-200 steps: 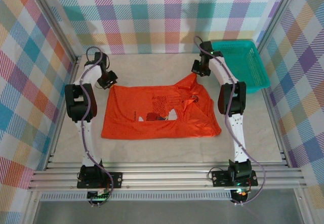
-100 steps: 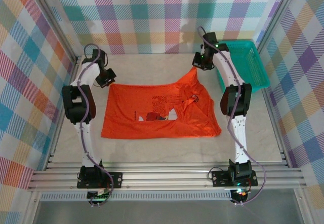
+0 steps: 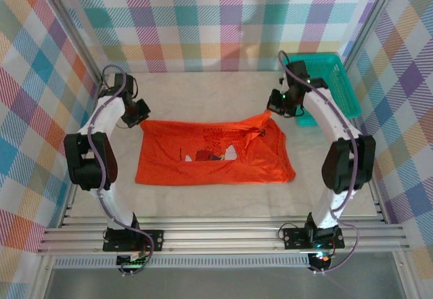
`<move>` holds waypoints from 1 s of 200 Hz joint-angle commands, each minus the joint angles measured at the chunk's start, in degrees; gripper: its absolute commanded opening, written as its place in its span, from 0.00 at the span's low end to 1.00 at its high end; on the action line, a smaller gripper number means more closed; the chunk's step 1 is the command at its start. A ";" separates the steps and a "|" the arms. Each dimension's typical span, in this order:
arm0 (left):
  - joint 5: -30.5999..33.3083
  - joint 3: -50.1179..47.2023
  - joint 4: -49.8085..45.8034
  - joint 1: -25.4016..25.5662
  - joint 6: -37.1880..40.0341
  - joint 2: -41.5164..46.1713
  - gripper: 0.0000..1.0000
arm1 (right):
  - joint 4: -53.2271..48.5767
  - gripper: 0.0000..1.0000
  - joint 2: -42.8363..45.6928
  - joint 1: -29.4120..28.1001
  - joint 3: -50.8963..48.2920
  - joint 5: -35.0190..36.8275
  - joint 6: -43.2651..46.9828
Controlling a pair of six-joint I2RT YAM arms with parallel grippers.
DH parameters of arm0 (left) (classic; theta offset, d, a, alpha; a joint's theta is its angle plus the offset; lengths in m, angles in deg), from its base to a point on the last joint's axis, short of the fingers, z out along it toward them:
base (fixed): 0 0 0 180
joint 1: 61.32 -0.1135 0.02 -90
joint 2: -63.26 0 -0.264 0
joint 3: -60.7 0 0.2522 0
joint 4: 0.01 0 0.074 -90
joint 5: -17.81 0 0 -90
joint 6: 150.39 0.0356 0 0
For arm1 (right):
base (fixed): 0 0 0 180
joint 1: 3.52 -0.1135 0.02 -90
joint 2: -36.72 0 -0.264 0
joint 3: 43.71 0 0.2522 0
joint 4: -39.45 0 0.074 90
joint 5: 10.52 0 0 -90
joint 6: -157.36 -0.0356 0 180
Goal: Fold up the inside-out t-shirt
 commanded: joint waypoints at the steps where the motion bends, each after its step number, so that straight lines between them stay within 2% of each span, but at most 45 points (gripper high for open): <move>1: 1.13 -5.04 2.22 0.83 0.19 4.55 0.07 | 5.11 0.00 6.31 -1.20 -9.40 -2.22 -2.91; 44: 3.30 -12.01 2.54 0.93 0.27 8.76 0.07 | 6.21 0.00 16.30 -1.61 -22.95 -1.23 -4.93; 85: 2.74 -18.82 4.59 0.94 -0.64 12.49 0.08 | 8.26 0.00 23.84 -2.01 -33.49 -1.68 -8.30; 136: 4.38 -23.96 5.53 1.03 -1.46 13.76 0.10 | 11.05 0.00 25.32 -2.44 -40.99 -1.62 -9.34; 161: 4.37 -25.59 6.09 1.29 -2.06 14.28 0.15 | 12.13 0.01 24.77 -2.71 -42.30 -1.67 -9.79; 170: 4.82 -26.32 6.23 1.47 -2.41 14.52 0.20 | 12.41 0.10 24.77 -2.88 -42.87 -1.67 -9.93; 179: 5.56 -26.86 6.14 1.63 -2.58 14.76 0.37 | 12.25 0.19 24.81 -3.04 -43.31 -1.62 -10.15; 187: 6.75 -27.00 5.78 1.88 -2.79 15.10 0.45 | 11.75 0.24 25.38 -3.09 -43.81 -1.28 -10.24; 200: 9.78 -26.61 4.68 2.61 -2.89 16.66 0.63 | 10.29 0.40 27.06 -3.11 -44.22 0.03 -10.18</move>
